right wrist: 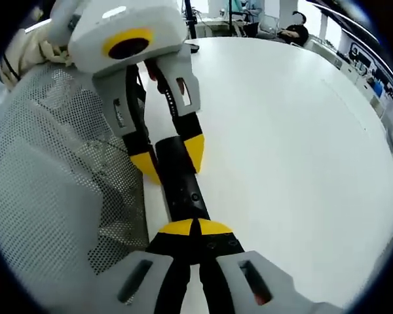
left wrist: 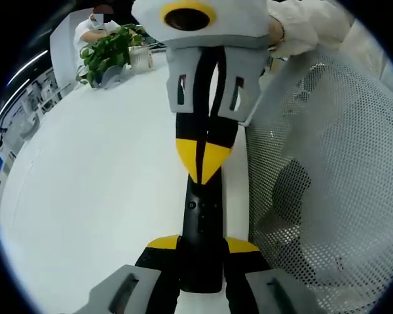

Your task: Press the specified remote control buttons in sequence, fully releasing each button before pressing the next.

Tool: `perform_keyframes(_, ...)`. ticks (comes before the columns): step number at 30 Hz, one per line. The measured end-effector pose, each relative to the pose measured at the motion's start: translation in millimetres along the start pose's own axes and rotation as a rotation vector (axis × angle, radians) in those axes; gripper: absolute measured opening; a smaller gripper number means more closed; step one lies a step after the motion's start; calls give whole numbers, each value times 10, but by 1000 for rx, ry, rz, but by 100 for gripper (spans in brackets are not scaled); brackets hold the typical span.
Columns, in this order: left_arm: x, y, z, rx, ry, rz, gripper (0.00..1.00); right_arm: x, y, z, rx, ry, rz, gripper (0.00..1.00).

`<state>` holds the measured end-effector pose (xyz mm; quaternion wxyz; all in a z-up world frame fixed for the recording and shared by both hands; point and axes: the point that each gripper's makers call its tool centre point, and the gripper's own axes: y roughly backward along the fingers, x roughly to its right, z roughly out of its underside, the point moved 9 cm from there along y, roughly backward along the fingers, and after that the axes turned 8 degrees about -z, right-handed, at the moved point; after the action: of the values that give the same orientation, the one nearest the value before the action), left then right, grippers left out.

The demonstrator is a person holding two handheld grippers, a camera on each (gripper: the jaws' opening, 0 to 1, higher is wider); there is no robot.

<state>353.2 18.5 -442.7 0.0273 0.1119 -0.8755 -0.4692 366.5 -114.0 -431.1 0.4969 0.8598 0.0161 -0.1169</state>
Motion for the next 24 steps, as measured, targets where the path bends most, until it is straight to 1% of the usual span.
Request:
perform_keyframes(5,2,2,1,0,0,1,24,19,-17,-48,-7,4,-2,0)
perform_keyframes(7,2,1,0,0,-1,0,24,27,-26,-61,7,2,-3,0)
perform_keyframes(10,4,0,1,0,-5,-2,24,39,-76,-127,21,-1,-8,0)
perform_keyframes(13,6,0,1,0,-7,-4,24,54,-114,-195,19,8,-6,0)
perform_keyframes(15,3,-1,2,1,-5,-4,24,44,-131,-227,16,15,-21,0)
perform_keyframes(16,-4,-5,3,2,-5,-4,24,38,-146,-254,7,21,-37,0)
perform_keyframes(18,-6,-8,3,2,-2,-3,24,42,-143,-277,-41,66,-36,0)
perform_keyframes(19,-8,-8,3,3,-2,-2,24,36,-146,-286,-47,67,-34,0)
perform_keyframes(21,-10,-8,4,4,4,-2,24,38,-138,-284,-74,82,-15,0)
perform_keyframes(22,-9,-8,4,4,5,-2,24,46,-121,-269,-99,107,2,0)
perform_keyframes(24,-8,-7,4,4,5,-2,24,76,-94,-236,-129,121,32,0)
